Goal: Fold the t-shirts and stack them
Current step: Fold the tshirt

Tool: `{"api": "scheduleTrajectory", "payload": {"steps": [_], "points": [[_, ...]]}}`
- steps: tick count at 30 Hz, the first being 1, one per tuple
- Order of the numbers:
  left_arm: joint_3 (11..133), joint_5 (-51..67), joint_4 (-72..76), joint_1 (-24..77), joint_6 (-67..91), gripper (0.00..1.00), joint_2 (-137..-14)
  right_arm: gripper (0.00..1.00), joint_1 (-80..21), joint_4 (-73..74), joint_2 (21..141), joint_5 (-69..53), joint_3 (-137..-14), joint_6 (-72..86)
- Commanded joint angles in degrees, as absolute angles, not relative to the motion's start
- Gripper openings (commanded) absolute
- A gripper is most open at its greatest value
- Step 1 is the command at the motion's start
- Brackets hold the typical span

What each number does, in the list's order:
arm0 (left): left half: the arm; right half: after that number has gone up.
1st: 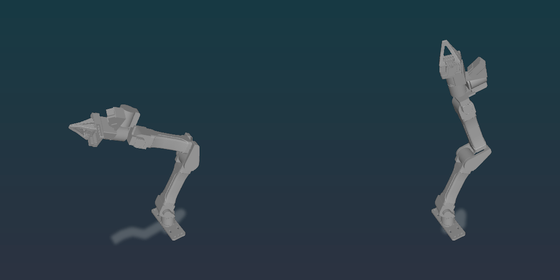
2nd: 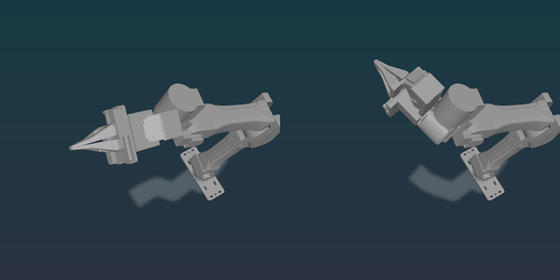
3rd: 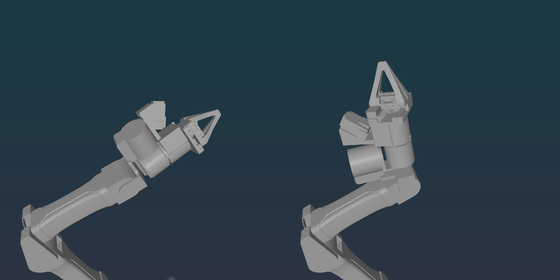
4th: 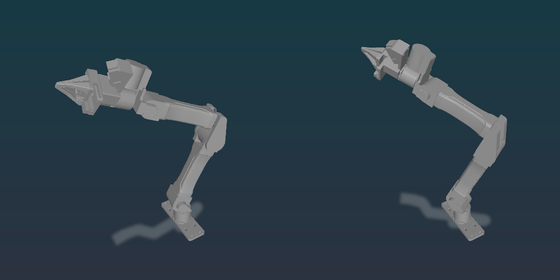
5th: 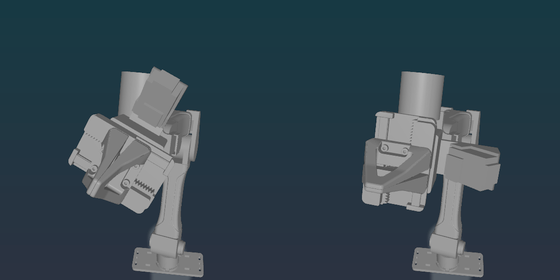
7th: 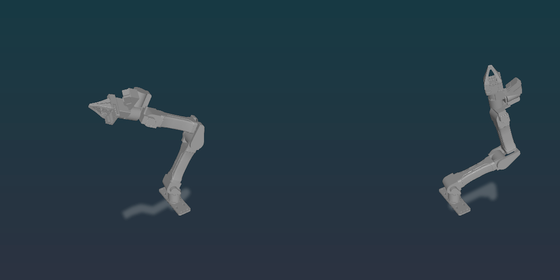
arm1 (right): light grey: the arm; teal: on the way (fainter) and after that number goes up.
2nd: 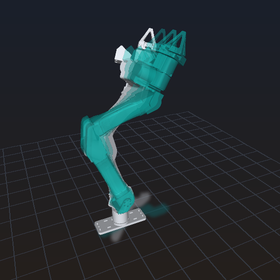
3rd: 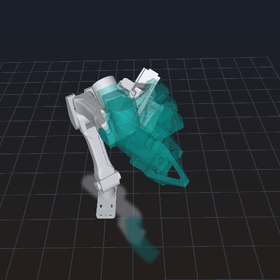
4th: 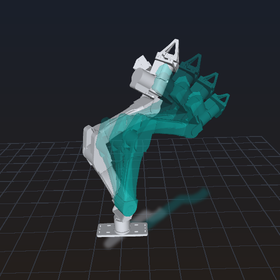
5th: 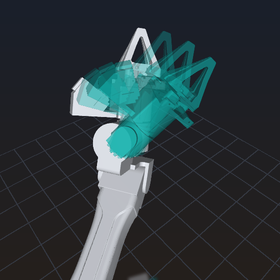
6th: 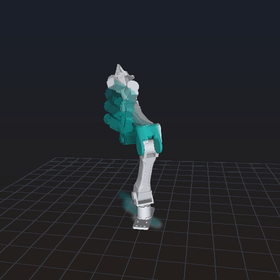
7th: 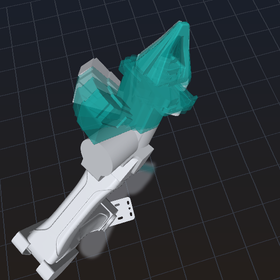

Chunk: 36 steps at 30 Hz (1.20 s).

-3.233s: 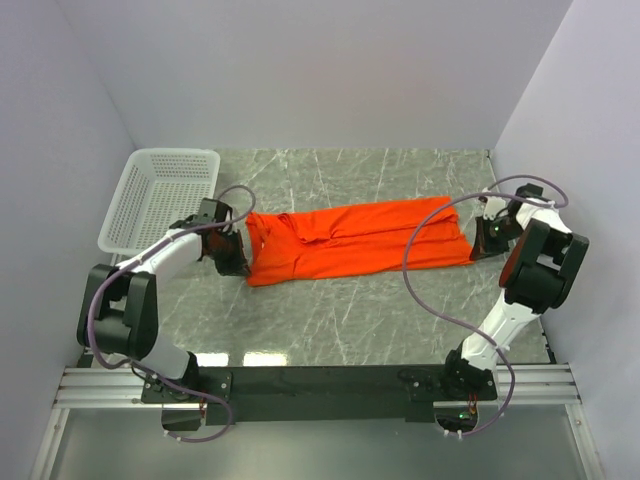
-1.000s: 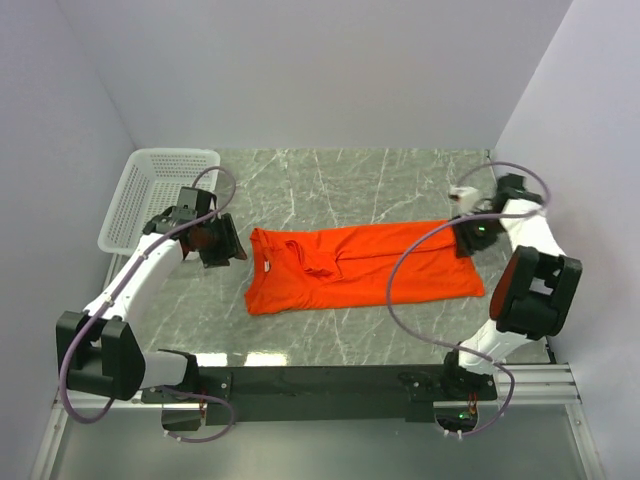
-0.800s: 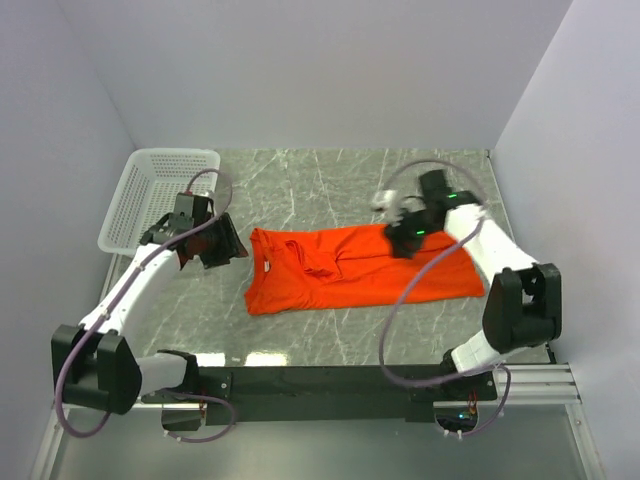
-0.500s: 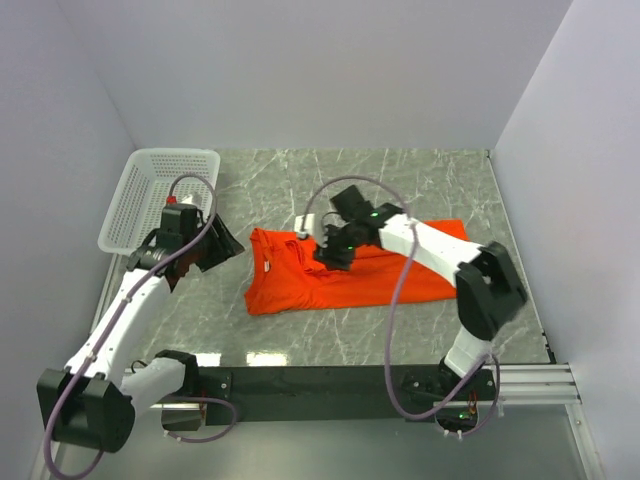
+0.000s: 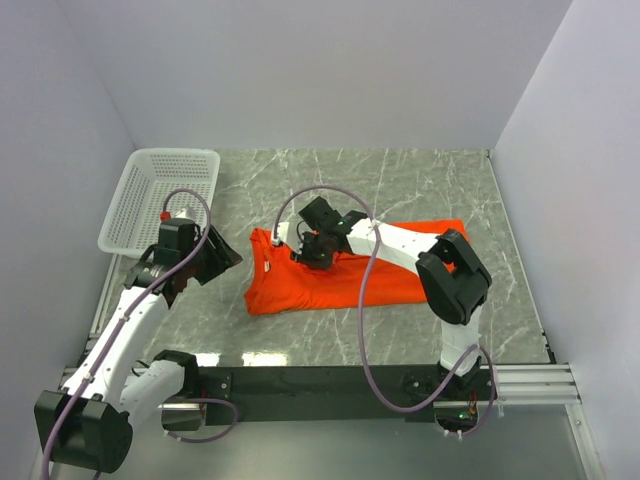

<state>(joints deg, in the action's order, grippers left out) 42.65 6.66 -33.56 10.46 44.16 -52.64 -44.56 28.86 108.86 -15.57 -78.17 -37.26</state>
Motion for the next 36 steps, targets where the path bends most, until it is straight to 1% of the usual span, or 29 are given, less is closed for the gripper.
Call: {"api": "scheduleTrajectory", "payload": {"steps": [1, 2, 3, 4, 14, 18, 19, 20, 21, 23, 24, 28, 29, 31, 33, 36], "points": [[42.8, 7.03, -31.46, 10.11, 43.95, 0.61, -53.0, 0.21, -45.09, 27.77, 109.86, -14.41, -80.95, -34.9], [42.89, 7.03, -31.38, 10.02, 43.86, 0.61, -53.09, 0.16, -45.09, 27.6, 109.95, -14.15, -81.03, -34.63], [42.8, 7.03, -31.38, 10.11, 43.77, 0.61, -52.91, 0.04, -45.09, 27.25, 109.78, -13.72, -80.86, -33.76], [42.54, 7.12, -31.38, 10.11, 43.77, 0.61, -53.08, 0.01, -44.83, 26.38, 109.69, -12.32, -80.86, -33.14], [41.4, 7.91, -30.41, 10.11, 44.12, 0.61, -53.44, 0.0, -41.05, 23.64, 108.98, -3.18, -79.89, -23.39], [41.04, 8.61, -29.97, 10.11, 44.3, 0.6, -54.05, 0.01, -40.69, 25.05, 109.95, -2.82, -80.42, -19.34], [40.96, 8.61, -29.97, 10.11, 44.3, 0.61, -54.23, 0.02, -40.52, 24.79, 109.95, -2.64, -80.33, -18.9], [40.87, 8.61, -29.97, 10.11, 44.3, 0.6, -54.05, 0.11, -40.52, 24.79, 109.86, -2.03, -80.16, -17.85], [40.7, 8.79, -29.8, 10.11, 44.3, 0.6, -54.14, 0.16, -40.34, 24.44, 109.95, -1.15, -80.16, -17.23], [40.61, 8.96, -29.62, 10.11, 44.3, 0.6, -54.32, 0.23, -40.34, 25.31, 110.39, -0.53, -80.94, -16.26], [40.43, 9.31, -29.53, 10.11, 44.3, 0.6, -54.49, 0.25, -40.08, 25.49, 110.48, -0.09, -81.03, -15.3], [39.82, 10.54, -29.27, 10.11, 44.47, 0.6, -55.81, 0.26, -38.77, 25.58, 109.95, 3.68, -81.39, -12.57], [39.55, 10.72, -29.27, 10.11, 44.91, 0.6, -55.98, 0.29, -38.5, 25.75, 109.69, 3.78, -81.65, -11.7], [38.94, 11.59, -28.92, 10.11, 45.17, 0.6, -56.95, 0.33, -37.88, 26.8, 109.69, 3.6, -81.83, -11.51], [38.58, 11.86, -28.3, 10.11, 45.44, 0.59, -57.83, 0.38, -36.74, 27.24, 109.6, 3.25, -82.09, -11.25], [38.58, 13.01, -26.64, 10.11, 45.18, 0.6, -60.02, 0.41, -34.63, 28.3, 109.43, 1.24, -82.62, -11.34]]}}
